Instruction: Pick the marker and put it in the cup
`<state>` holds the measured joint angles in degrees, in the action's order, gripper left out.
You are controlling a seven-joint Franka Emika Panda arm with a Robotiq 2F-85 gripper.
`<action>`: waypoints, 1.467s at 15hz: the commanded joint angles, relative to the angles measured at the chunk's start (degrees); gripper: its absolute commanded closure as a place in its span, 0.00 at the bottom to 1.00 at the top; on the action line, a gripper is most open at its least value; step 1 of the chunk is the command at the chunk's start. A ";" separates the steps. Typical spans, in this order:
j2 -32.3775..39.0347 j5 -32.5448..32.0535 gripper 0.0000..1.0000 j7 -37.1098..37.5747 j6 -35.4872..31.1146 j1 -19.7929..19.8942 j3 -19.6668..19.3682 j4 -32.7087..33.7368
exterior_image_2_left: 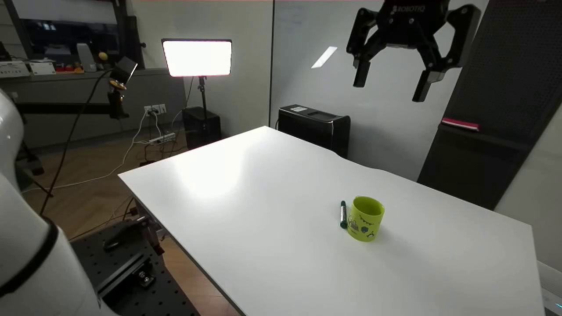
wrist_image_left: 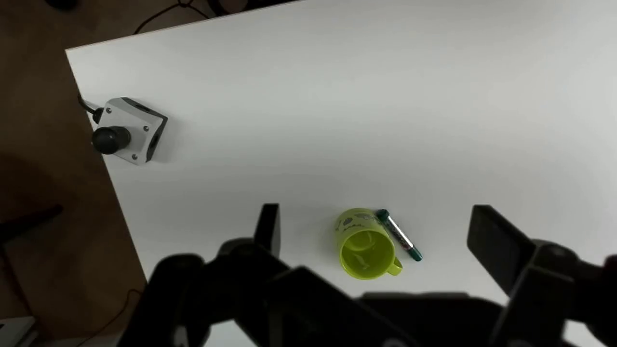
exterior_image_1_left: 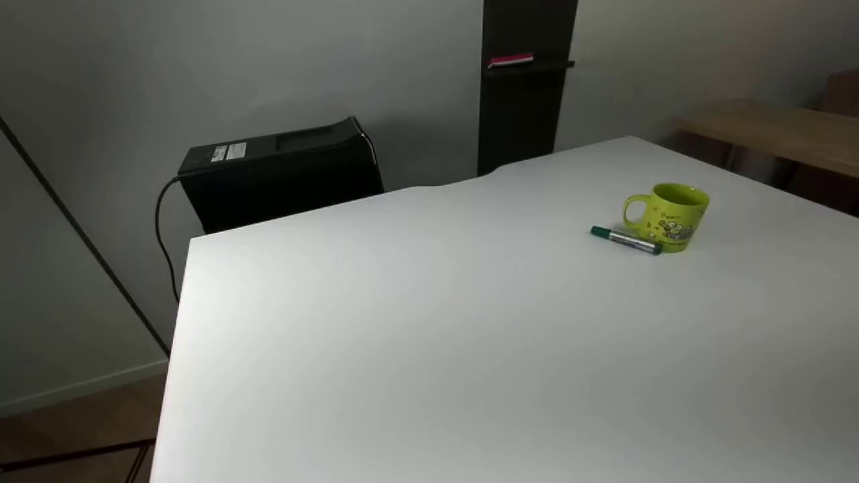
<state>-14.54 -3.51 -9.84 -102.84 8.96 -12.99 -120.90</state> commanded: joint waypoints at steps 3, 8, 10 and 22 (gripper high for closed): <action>0.08 0.10 0.00 -0.12 0.16 0.38 0.31 0.17; 0.08 0.10 0.00 -0.12 0.16 0.38 0.31 0.17; 0.08 0.10 0.00 -0.13 0.16 0.38 0.31 0.17; 10.60 -0.41 0.00 -28.17 0.66 -1.74 1.14 -4.06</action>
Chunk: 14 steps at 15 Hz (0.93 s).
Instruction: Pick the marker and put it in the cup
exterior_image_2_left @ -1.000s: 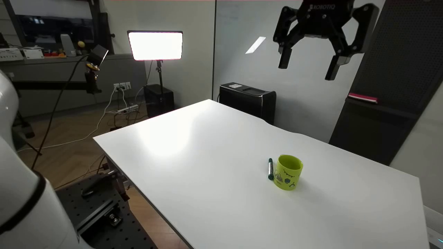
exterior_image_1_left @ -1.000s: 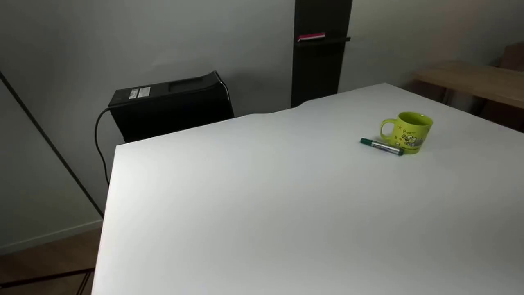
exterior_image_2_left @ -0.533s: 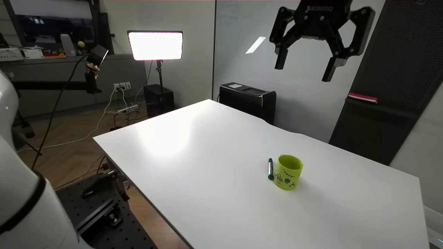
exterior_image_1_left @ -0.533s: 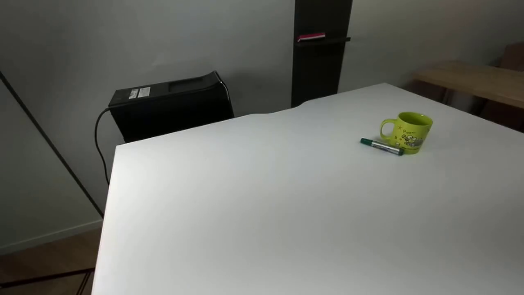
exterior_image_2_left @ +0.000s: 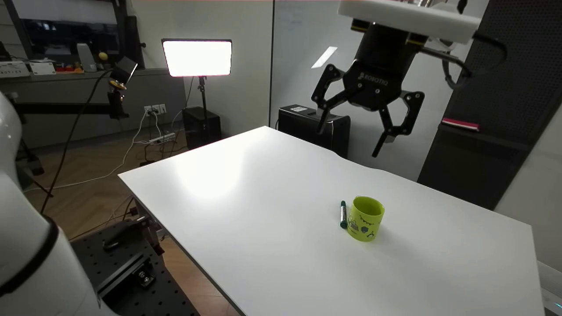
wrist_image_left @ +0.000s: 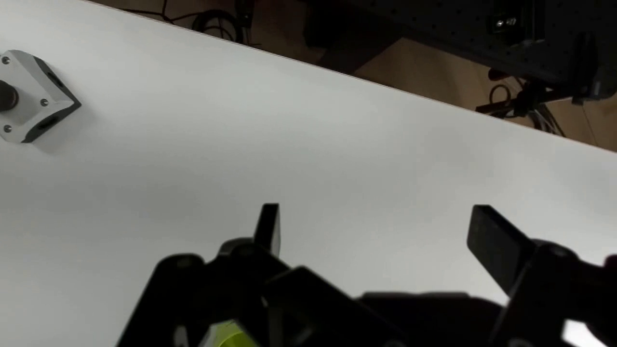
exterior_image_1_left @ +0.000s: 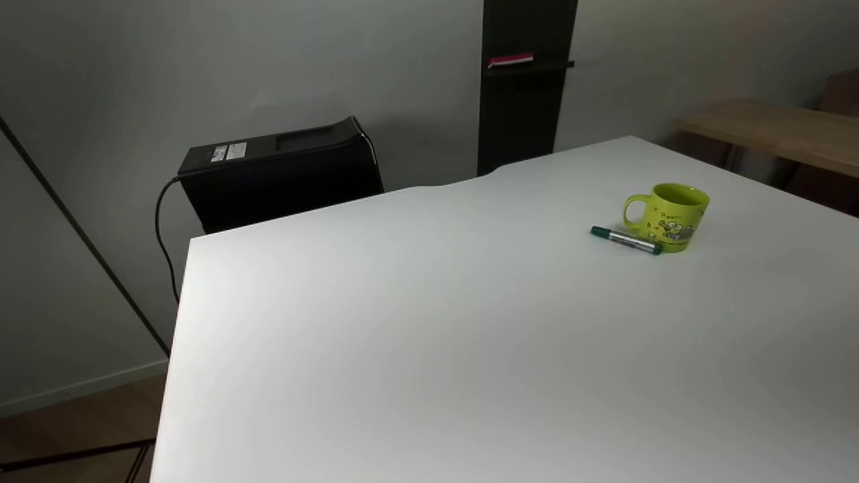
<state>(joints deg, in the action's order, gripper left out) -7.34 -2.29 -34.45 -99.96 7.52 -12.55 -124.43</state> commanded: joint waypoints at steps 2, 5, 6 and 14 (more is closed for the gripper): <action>4.60 -3.07 0.00 -3.67 -8.66 -0.13 1.63 -3.01; 5.42 -4.42 0.00 -2.52 -19.73 -0.05 2.78 -7.26; 5.66 -4.19 0.00 -2.21 -22.29 0.00 3.02 -8.33; 7.10 -1.34 0.00 -1.54 -24.65 -0.11 4.81 -11.08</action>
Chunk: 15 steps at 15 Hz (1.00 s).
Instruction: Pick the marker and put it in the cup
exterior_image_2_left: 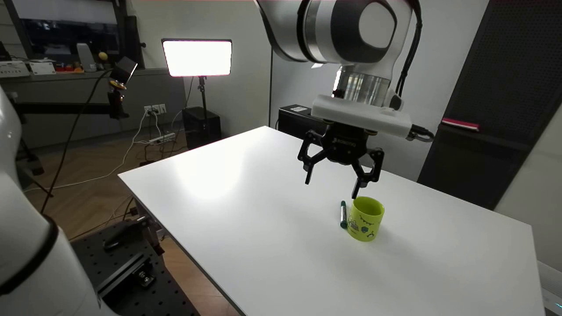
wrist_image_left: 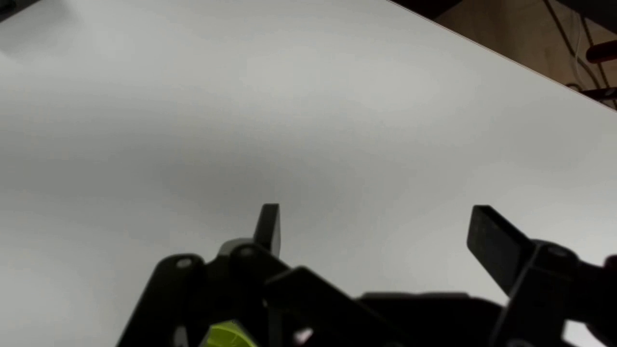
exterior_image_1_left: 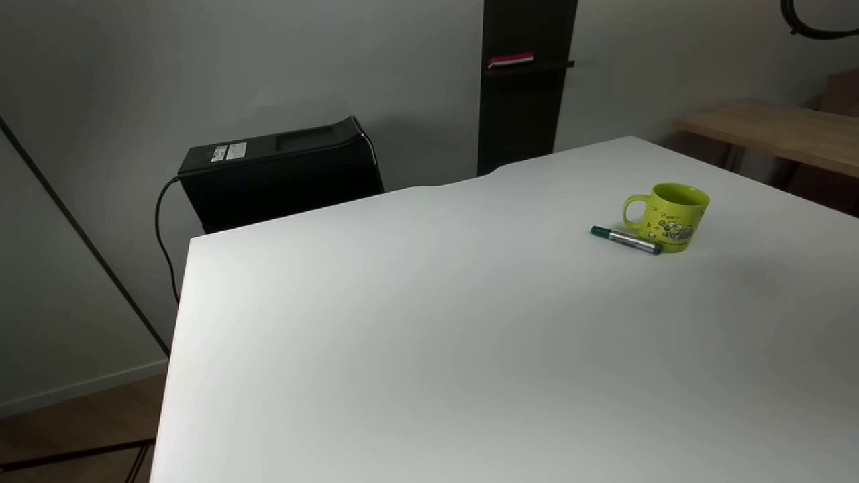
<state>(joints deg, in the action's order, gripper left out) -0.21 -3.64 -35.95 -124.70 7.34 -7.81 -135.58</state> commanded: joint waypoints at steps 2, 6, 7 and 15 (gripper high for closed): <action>0.34 -0.45 0.00 1.32 0.10 -0.10 0.42 0.02; 0.43 -0.60 0.00 1.72 0.10 -0.11 0.50 0.02; 0.43 -0.62 0.00 1.77 0.10 -0.11 0.50 0.02; 3.42 -2.39 0.00 -0.55 -3.96 -0.17 0.77 2.34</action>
<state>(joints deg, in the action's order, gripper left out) 1.08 -4.76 -36.23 -126.21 7.19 -7.24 -135.33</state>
